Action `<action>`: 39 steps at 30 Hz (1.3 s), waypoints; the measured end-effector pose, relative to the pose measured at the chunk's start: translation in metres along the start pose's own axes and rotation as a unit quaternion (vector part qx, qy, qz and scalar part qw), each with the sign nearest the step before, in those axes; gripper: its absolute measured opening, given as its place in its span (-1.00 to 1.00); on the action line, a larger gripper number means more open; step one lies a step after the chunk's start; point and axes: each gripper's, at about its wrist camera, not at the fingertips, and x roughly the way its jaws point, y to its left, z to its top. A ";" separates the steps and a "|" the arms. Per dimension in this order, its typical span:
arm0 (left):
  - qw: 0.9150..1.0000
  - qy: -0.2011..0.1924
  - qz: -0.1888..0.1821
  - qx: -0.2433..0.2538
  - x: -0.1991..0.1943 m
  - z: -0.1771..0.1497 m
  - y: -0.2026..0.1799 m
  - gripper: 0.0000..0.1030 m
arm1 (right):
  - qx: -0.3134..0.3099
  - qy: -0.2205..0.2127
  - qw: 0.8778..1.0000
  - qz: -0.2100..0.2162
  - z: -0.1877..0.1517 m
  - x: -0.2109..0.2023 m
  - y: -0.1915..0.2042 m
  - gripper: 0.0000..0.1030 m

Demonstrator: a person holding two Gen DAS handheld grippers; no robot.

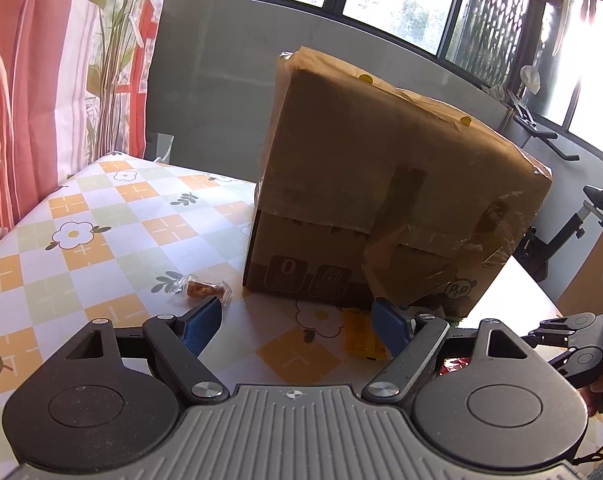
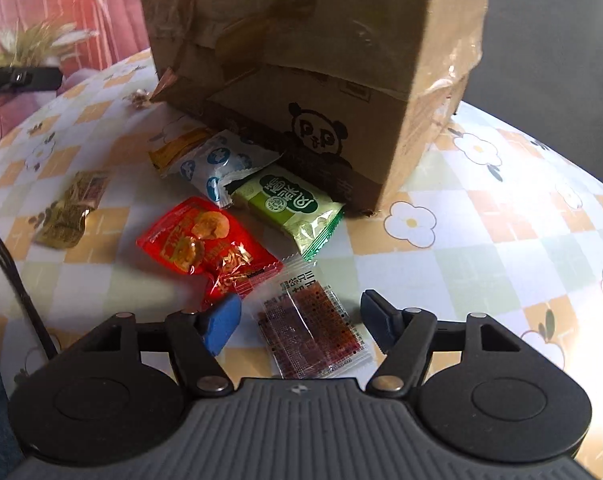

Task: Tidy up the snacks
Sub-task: 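Close the right tool on the clear packet of red strips, then lower the left tool onto the small clear-wrapped peanut snack and close it while the right tool holds the packet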

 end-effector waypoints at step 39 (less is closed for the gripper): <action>0.999 0.043 -0.005 0.007 0.017 -0.008 0.002 0.63 | 0.123 -0.169 0.977 -0.037 -0.012 -0.025 0.040 -0.19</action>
